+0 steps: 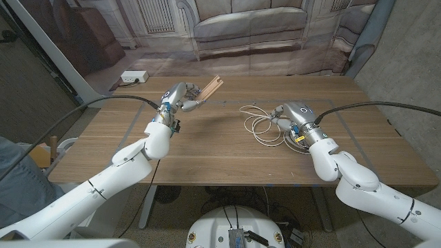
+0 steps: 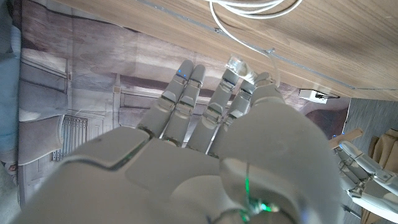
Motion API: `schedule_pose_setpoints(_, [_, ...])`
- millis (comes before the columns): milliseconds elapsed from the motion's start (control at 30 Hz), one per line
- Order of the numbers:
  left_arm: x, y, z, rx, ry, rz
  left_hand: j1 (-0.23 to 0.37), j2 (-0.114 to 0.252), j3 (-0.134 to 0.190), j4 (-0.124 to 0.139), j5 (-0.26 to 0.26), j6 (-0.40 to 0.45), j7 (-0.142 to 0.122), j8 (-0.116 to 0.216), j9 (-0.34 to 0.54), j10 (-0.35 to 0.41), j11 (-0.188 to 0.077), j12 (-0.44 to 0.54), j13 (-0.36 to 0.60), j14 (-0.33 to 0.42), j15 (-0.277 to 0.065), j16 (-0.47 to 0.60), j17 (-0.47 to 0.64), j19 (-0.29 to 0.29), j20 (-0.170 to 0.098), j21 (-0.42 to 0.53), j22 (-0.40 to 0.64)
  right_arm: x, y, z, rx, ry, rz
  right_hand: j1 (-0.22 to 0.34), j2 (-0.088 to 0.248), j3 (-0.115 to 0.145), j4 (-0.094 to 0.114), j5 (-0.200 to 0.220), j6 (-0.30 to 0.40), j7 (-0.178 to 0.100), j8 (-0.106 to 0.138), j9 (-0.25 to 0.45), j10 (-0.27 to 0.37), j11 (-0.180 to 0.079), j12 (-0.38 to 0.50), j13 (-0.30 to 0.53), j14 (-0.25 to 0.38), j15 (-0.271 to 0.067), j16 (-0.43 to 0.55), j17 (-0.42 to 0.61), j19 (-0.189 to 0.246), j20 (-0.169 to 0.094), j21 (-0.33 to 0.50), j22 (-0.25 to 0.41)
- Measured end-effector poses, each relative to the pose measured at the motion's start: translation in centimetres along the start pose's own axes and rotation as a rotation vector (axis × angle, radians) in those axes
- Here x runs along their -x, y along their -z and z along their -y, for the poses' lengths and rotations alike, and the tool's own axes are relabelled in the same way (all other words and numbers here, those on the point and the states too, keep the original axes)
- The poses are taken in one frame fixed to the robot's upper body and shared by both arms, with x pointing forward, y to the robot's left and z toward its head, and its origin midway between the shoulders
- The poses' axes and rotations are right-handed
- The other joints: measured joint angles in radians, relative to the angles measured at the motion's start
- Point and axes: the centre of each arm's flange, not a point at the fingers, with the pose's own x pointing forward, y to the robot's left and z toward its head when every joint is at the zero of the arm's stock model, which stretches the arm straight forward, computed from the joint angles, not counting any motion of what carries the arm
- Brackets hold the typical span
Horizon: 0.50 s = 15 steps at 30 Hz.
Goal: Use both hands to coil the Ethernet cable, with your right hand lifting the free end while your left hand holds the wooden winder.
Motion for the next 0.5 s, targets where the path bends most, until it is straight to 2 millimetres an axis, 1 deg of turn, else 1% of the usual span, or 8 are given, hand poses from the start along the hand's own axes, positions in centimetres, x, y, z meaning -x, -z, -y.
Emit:
schedule_pose_setpoints(67, [-0.1,-0.1,-0.2,-0.006,0.0,0.003,0.0,0.0,0.0,0.0,0.0,0.0,0.0,0.0,0.0,0.0,0.0,-0.003,0.003,0.0,0.0,0.0,0.0,0.0,0.0,0.0,0.0,0.0,-0.1,0.1,0.002,0.004,0.004,0.004,0.004,-0.004,-0.002,0.002,0.0,0.0,0.0,0.0,0.001,-0.001,0.0,0.009,0.005,0.003,-0.003,0.003,-0.011,0.003,-0.008,0.0])
schedule_pose_setpoints(100, [-0.2,-0.2,-0.4,-0.011,0.0,0.006,0.0,0.0,0.0,0.0,0.0,0.0,0.0,0.0,0.0,0.0,0.0,-0.003,0.003,0.0,0.0,0.0,0.0,0.0,0.0,0.0,0.0,0.0,-0.3,0.2,0.007,0.009,0.008,0.013,0.001,-0.004,-0.002,0.002,0.0,0.001,0.0,0.0,0.001,-0.001,0.0,0.014,0.01,0.001,-0.003,0.005,-0.016,0.001,-0.008,0.0])
schedule_pose_setpoints(167, [-0.3,-0.4,-0.6,-0.016,0.0,0.011,0.0,0.0,0.0,0.0,0.0,0.0,0.0,0.0,0.0,0.0,0.0,-0.003,0.003,0.0,0.0,0.0,0.0,0.0,0.0,0.0,0.0,0.1,-0.5,0.4,0.013,0.016,0.014,0.019,0.003,-0.004,-0.002,0.002,0.002,0.006,0.001,0.001,0.001,-0.001,0.004,0.021,0.012,-0.001,-0.003,0.007,-0.02,0.002,-0.01,0.0])
schedule_pose_setpoints(333, [-0.9,-0.9,-1.1,-0.03,0.0,0.024,0.0,0.0,0.0,0.0,0.0,0.0,0.0,-0.001,0.0,0.0,0.0,-0.003,0.008,-0.002,-0.002,0.0,0.001,-0.003,-0.002,0.0,0.0,0.2,-1.0,0.9,0.024,0.03,0.028,0.029,0.002,-0.015,0.01,0.013,0.003,0.006,0.002,0.005,0.001,-0.001,0.008,0.041,0.025,-0.004,-0.007,0.011,-0.027,0.001,-0.02,0.0])
schedule_pose_setpoints(367, [-1.0,-1.1,-1.3,-0.033,0.0,0.028,0.0,0.0,0.0,0.0,0.0,0.0,0.0,-0.002,0.0,0.0,0.0,-0.003,0.008,-0.002,-0.002,0.0,0.001,-0.003,-0.002,0.0,0.0,0.2,-1.1,0.9,0.026,0.03,0.03,0.041,0.002,-0.018,0.012,0.013,0.003,0.006,0.002,0.005,0.001,-0.001,0.008,0.044,0.025,-0.004,-0.007,0.011,-0.032,0.003,-0.022,0.0])
schedule_pose_setpoints(433, [-1.3,-1.4,-1.3,-0.039,0.004,0.035,0.0,0.0,0.0,0.0,0.0,0.0,0.0,-0.002,0.0,0.0,0.0,-0.004,0.008,-0.002,-0.002,0.0,0.001,-0.003,-0.002,0.0,0.0,0.3,-1.4,1.1,0.029,0.029,0.037,0.045,0.002,-0.028,0.011,0.013,0.003,0.006,0.002,0.006,0.001,-0.001,0.008,0.049,0.025,-0.004,-0.007,0.011,-0.032,0.003,-0.025,0.0])
schedule_pose_setpoints(467, [-1.3,-1.4,-1.3,-0.039,0.004,0.035,0.0,0.0,0.0,0.0,0.0,0.0,0.0,-0.002,0.0,0.0,0.0,-0.004,0.008,-0.002,-0.002,0.0,0.001,-0.003,-0.002,0.0,0.0,0.3,-1.4,1.1,0.029,0.029,0.037,0.045,0.002,-0.028,0.011,0.013,0.003,0.006,0.002,0.006,0.0,-0.001,0.008,0.052,0.025,-0.004,-0.007,0.011,-0.032,0.003,-0.025,0.0])
schedule_pose_setpoints(500, [-1.3,-1.3,-1.3,-0.044,0.01,0.033,0.0,0.0,0.0,0.0,0.0,0.0,0.0,-0.002,0.0,0.0,0.0,-0.004,0.008,-0.002,-0.002,0.0,0.001,-0.003,-0.002,0.0,0.0,0.3,-1.5,1.3,0.028,0.031,0.041,0.045,0.002,-0.032,0.015,0.014,0.003,0.006,0.002,0.006,0.0,-0.001,0.008,0.054,0.025,-0.004,-0.007,0.014,-0.033,0.004,-0.025,0.0])
